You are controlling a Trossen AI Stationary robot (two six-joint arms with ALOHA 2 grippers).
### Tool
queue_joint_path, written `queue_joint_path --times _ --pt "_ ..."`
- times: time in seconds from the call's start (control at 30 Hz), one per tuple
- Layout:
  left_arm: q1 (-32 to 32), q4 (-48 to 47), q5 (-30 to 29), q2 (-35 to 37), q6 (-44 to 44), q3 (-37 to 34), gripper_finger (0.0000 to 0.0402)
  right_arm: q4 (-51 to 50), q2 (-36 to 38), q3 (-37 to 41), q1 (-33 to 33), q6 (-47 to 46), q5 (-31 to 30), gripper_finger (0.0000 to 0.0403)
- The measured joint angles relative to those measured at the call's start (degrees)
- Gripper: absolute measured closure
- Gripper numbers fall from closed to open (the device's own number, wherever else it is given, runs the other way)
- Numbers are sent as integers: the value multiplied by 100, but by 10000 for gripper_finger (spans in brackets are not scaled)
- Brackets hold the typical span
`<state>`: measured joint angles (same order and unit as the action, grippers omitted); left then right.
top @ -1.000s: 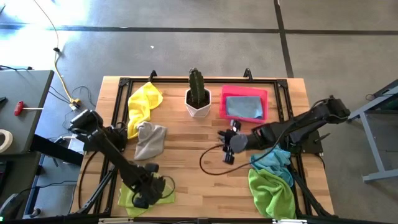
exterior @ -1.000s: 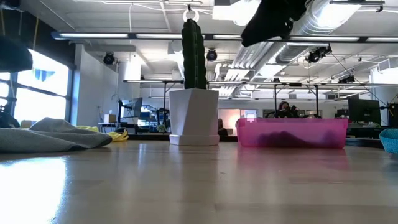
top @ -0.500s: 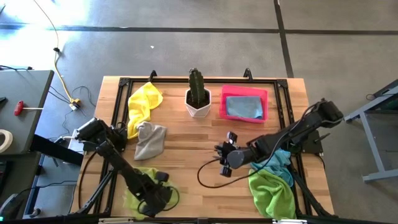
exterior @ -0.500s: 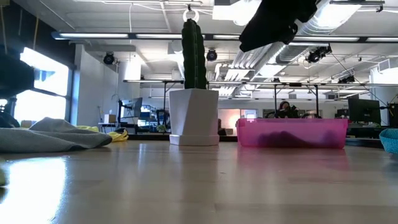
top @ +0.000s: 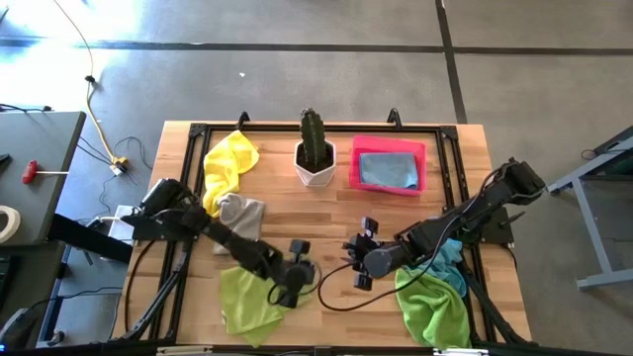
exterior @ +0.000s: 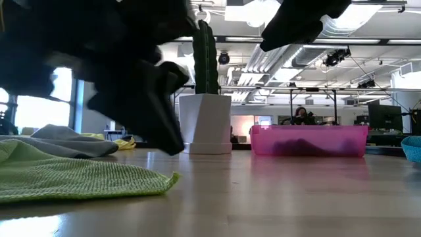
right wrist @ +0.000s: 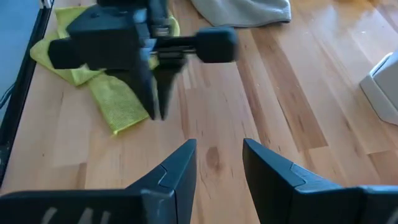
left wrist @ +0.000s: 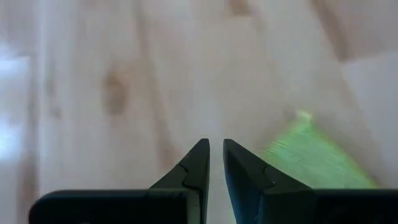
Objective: Fold microfiber towels
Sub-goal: Fold the yellow green towel
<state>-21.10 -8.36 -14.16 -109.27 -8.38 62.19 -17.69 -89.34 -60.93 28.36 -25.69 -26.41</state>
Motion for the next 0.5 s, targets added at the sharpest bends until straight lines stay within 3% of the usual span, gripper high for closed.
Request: queue_joint_path --times 0.23,0.37,0.5 --pt "-20 -271 771 295 -259 395 363 441 -199 -2 33 103 -113 279" --pt "-332 -1076 1465 415 -1112 531 363 1129 -761 -2 30 652 -249 279" --pt "-771 -1834 1798 505 -2026 536 363 1954 -1425 -4 30 1653 -79 279"
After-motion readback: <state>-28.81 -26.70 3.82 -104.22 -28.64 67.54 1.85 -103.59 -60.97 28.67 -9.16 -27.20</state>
